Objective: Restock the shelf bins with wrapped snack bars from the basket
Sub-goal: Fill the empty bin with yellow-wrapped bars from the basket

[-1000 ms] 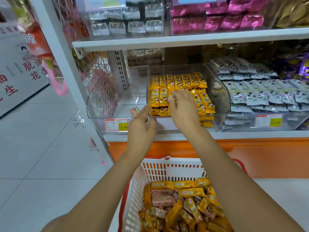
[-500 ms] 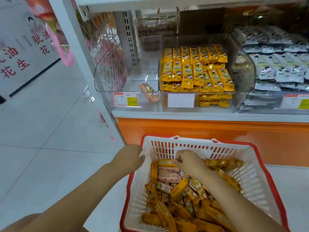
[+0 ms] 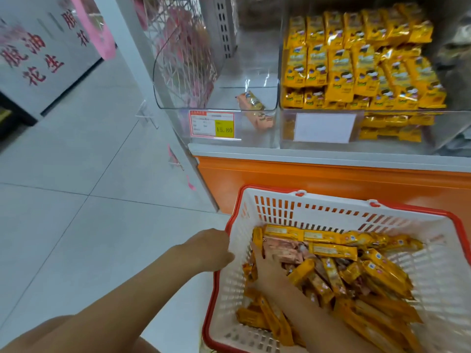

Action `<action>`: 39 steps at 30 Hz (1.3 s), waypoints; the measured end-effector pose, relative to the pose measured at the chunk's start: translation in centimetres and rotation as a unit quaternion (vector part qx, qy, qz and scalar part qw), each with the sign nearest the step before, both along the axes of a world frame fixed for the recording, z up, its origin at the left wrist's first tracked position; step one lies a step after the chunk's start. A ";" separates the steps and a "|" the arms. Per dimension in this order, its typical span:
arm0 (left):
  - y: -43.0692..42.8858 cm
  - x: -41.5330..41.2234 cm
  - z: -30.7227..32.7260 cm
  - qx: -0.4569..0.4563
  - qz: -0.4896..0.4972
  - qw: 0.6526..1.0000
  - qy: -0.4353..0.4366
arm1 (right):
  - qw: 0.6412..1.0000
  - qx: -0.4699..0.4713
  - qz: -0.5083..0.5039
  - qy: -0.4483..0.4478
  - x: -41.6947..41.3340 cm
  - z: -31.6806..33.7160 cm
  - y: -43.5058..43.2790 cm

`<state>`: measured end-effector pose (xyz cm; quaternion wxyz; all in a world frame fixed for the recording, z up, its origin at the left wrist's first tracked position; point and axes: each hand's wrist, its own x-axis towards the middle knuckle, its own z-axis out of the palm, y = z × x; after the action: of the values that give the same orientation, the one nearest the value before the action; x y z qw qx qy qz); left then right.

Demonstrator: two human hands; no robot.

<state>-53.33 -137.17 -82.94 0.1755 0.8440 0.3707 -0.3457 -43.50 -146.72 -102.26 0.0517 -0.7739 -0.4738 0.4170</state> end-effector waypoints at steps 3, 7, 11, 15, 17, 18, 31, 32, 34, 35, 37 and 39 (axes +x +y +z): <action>0.3 0.0 -0.2 0.000 0.010 1.000 -0.012 | 1.000 -0.001 -0.003 -0.027 -0.7 -0.6 0.8; 0.6 0.0 -0.2 -0.008 0.013 1.000 -0.021 | 0.998 0.038 -0.045 -0.022 -0.5 -0.6 1.1; 0.8 0.0 -0.2 -0.007 0.005 1.000 -0.021 | 0.982 0.119 -0.142 0.042 0.2 -0.1 1.1; 0.5 -0.2 -0.1 -0.010 0.007 1.000 -0.020 | 0.950 0.150 -0.248 0.118 2.1 1.1 0.9; 0.4 -0.1 0.1 -0.011 0.010 1.000 -0.023 | 0.933 0.146 -0.292 0.153 3.2 2.1 0.4; 0.4 0.0 0.3 -0.005 0.008 1.000 -0.022 | 0.925 0.146 -0.308 0.169 3.8 2.5 0.0; -1.3 2.4 3.1 -0.111 -0.024 0.972 -0.206 | 0.908 0.137 -0.179 0.352 8.8 17.7 -7.0; -1.5 2.6 3.2 -0.155 -0.013 0.963 -0.221 | 0.904 0.145 -0.175 0.361 8.9 18.7 -7.5; -2.0 3.0 3.7 -0.209 0.000 0.948 -0.241 | 0.893 0.166 -0.181 0.377 9.1 20.4 -8.4; -2.1 3.2 4.0 -0.216 -0.001 0.943 -0.252 | 0.889 0.174 -0.185 0.382 9.2 21.0 -8.9; -2.5 3.4 4.5 -0.228 0.010 0.936 -0.269 | 0.882 0.189 -0.195 0.386 9.4 22.1 -9.9; -2.9 3.5 5.1 -0.254 0.040 0.925 -0.279 | 0.872 0.210 -0.216 0.385 9.6 23.2 -10.6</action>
<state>-49.81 -140.02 -77.81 0.4944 0.8176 0.2399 -0.1715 -33.91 -157.31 -79.11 0.4800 -0.6063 -0.3139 0.5509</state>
